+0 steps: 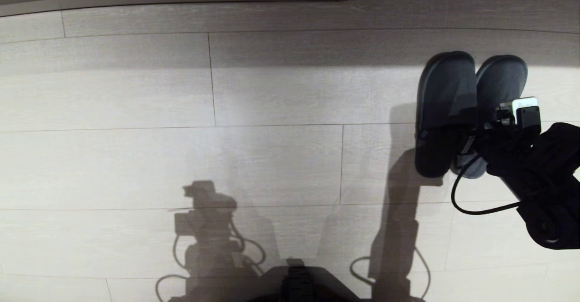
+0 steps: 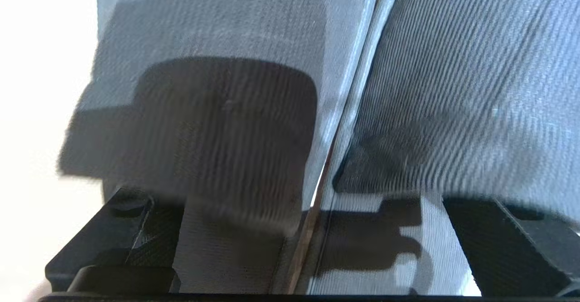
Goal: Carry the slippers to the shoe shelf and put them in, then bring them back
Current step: Pick up the slippers on the floor
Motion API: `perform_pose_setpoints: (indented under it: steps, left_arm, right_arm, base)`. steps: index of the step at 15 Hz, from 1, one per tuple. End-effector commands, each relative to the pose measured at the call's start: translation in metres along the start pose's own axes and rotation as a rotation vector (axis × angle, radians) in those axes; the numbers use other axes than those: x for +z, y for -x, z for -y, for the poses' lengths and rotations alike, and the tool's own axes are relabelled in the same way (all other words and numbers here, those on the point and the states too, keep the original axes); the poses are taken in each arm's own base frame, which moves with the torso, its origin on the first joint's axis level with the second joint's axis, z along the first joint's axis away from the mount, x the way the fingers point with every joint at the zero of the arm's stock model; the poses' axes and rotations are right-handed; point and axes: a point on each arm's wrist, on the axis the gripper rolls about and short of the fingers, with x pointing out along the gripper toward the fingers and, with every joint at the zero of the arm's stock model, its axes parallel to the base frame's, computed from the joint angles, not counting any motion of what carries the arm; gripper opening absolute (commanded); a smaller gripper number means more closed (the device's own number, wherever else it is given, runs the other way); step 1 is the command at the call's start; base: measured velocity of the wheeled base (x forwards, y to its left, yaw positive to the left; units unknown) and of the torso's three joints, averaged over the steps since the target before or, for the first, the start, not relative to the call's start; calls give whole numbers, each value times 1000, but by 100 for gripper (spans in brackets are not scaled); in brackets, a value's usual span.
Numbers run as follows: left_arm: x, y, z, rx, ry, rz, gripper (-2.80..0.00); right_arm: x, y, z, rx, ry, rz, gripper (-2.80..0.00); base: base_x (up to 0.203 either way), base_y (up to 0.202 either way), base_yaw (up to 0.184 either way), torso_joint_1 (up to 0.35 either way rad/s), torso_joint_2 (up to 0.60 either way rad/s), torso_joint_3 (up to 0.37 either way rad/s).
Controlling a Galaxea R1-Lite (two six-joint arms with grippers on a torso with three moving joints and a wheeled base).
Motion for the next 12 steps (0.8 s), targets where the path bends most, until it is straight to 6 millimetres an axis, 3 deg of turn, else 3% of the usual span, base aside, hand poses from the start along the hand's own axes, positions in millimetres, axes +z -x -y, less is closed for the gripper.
perform_pose_setpoints:
  steps: [1,4,5,12]
  left_arm:
    - [0,0,0,0,1,2,-280]
    - [0,0,0,0,1,2,-280]
    - [0,0,0,0,1,2,-280]
    - [0,0,0,0,2,2,-280]
  right_arm:
    - [-2,-5,0,-5,3,12,0]
    - [5,-11,1,-8,7,46,0]
    - [6,-12,1,-6,7,52,-280]
    - [10,-16,2,-5,12,74,-280]
  base:
    - [0,0,0,0,0,0]
    - [0,0,0,0,0,0]
    - [0,0,0,0,0,0]
    - [0,0,0,0,0,0]
